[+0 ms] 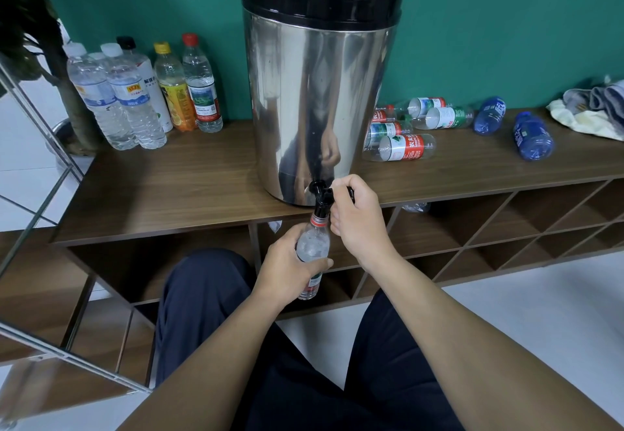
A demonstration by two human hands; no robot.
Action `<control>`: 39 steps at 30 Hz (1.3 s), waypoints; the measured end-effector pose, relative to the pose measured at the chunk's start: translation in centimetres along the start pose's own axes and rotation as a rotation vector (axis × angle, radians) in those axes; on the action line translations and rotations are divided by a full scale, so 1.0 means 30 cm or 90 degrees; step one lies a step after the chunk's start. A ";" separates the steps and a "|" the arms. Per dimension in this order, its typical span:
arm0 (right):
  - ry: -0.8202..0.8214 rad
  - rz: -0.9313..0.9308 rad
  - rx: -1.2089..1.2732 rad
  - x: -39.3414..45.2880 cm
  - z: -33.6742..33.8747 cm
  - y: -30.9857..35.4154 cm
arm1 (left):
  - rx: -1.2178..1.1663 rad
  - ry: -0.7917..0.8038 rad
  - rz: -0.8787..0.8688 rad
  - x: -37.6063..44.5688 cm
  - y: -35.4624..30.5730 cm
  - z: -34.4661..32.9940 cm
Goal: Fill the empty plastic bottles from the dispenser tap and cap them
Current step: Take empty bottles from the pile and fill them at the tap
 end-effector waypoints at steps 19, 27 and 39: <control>0.002 -0.006 0.002 -0.001 0.001 0.005 | 0.005 0.002 0.002 -0.001 -0.004 0.000; 0.005 -0.005 0.000 0.000 0.001 0.004 | 0.004 0.002 0.008 -0.004 -0.007 -0.001; 0.003 -0.013 0.005 -0.001 -0.001 0.003 | 0.004 0.004 0.012 -0.006 -0.011 0.001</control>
Point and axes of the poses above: each hand's wrist, its own x-axis towards the middle knuckle, its own z-axis out of the back of the hand, y = z × x, the point moved 2 cm from there along x, towards the middle knuckle, and after that the axes turned 12 degrees about -y, right-handed, at the moved point
